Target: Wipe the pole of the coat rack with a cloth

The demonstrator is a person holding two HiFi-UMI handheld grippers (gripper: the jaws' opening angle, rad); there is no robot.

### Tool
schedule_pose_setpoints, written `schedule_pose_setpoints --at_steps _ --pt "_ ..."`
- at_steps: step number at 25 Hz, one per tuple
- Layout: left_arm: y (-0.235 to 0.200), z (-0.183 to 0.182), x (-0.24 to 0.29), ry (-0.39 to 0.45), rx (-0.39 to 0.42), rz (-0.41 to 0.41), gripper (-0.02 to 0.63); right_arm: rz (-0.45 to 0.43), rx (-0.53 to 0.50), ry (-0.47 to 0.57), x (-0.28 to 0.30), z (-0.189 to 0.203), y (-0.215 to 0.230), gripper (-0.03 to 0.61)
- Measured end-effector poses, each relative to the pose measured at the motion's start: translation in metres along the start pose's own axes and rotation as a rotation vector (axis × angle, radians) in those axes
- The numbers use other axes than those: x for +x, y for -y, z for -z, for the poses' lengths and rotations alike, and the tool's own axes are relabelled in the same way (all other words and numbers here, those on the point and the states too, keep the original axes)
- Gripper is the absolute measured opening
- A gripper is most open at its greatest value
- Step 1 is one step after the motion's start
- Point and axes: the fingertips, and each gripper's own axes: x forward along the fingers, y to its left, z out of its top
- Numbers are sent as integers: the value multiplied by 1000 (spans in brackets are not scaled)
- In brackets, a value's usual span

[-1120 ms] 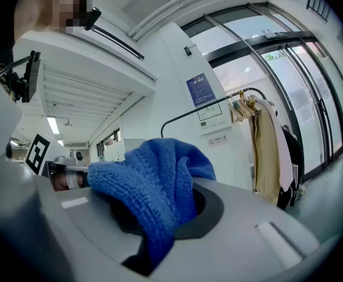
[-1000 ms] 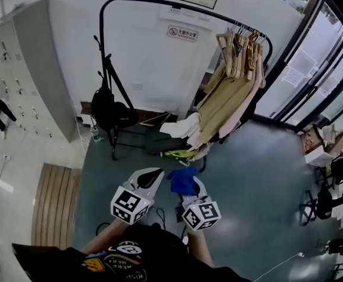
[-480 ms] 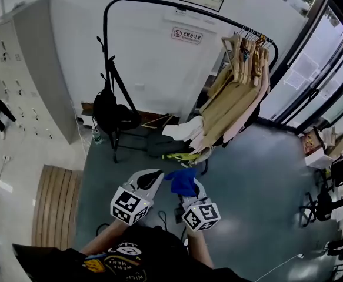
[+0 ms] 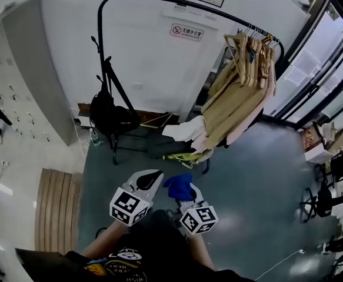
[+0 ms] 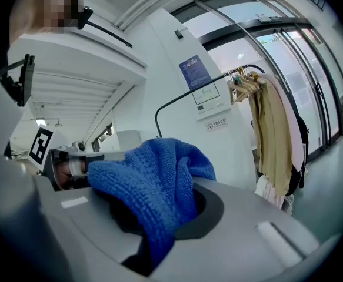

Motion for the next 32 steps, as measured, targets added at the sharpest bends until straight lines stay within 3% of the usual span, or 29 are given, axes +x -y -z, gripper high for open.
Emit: schedule_pose_setpoints --at_steps 3,7,16,20,23,27,32 --pt "-20 -5 25 -2 -3 -4 2 -7 6 -5 31 -7 24 38" --pt "-58 -26 82 22 19 -18 2 -35 -29 43 86 -47 69 38" --pt "-127 -98 217 64 100 -38 2 -78 -148 72 210 -168 180 38" --pt "-154 -132 251 78 141 -28 2 -50 -206 169 270 -265 219 38" --pt "-177 -150 269 90 139 -12 2 16 -292 313 294 -369 237 38" --pt "-204 -162 285 92 144 49 2 205 -381 455 316 -494 272 38" --pt "-238 -168 283 63 148 131 2 403 -413 517 345 -577 312 38"
